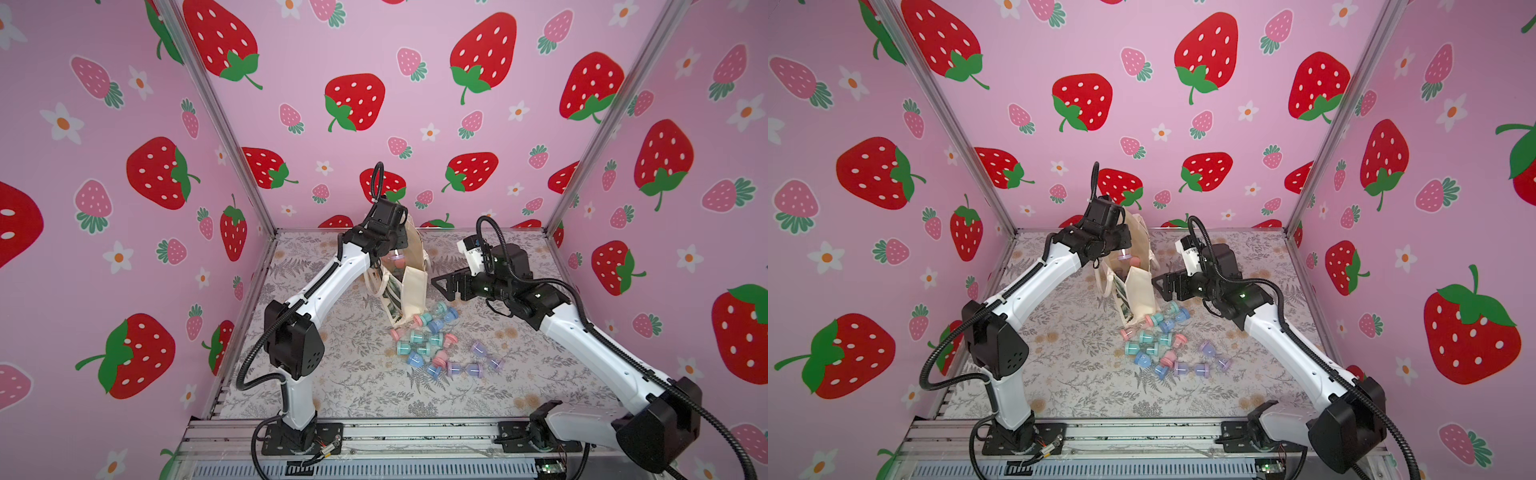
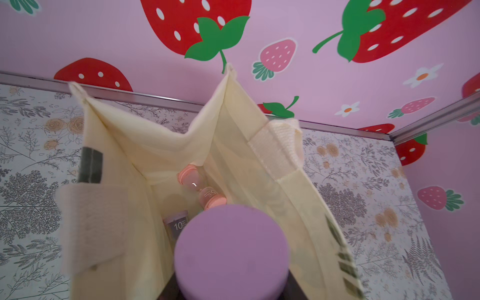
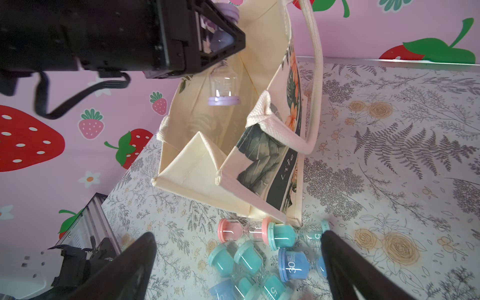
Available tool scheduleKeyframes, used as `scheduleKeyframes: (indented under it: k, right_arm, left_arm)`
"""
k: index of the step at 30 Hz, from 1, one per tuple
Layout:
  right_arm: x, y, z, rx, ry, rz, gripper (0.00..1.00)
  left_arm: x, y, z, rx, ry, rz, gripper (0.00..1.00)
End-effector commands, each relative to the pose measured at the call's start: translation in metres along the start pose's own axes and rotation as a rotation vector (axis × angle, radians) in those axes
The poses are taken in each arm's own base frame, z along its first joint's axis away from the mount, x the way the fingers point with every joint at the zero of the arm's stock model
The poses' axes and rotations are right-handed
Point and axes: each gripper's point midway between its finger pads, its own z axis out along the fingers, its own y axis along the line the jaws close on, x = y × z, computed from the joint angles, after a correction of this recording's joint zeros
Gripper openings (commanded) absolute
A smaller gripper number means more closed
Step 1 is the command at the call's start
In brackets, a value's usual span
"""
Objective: Put the hourglass into the canvas bag
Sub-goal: Place the hourglass in the canvas bag.
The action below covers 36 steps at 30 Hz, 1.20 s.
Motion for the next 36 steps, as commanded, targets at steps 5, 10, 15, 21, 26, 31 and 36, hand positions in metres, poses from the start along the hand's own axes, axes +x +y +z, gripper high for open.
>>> scheduleKeyframes:
  k: [5,10,15,21,26,31,36]
  right_arm:
    - [-0.021,0.009,0.002,-0.054,-0.049,-0.045,0.99]
    - [-0.022,0.009,0.005,-0.064,-0.052,-0.047,0.99]
    - [-0.021,0.007,0.008,-0.062,-0.051,-0.047,0.99]
    - [-0.021,0.006,0.010,-0.060,-0.053,-0.044,0.99]
    - [-0.022,0.004,0.009,-0.052,-0.059,-0.044,0.99]
    - [-0.024,0.003,0.007,-0.050,-0.066,-0.041,0.99]
    - [-0.025,0.005,0.004,-0.051,-0.068,-0.044,0.99]
  left_arm:
    - [0.012,0.003,0.047,0.003,0.079,-0.019,0.25]
    - [0.029,0.010,0.070,-0.035,0.143,0.004,0.26]
    - [0.037,0.015,0.082,-0.075,0.177,0.030,0.29]
    - [0.044,0.020,0.086,-0.096,0.203,0.045,0.36]
    - [0.039,0.019,0.083,-0.100,0.197,0.054,0.45]
    - [0.034,0.016,0.078,-0.092,0.190,0.056,0.50]
    - [0.020,0.010,0.064,-0.068,0.165,0.053,0.53]
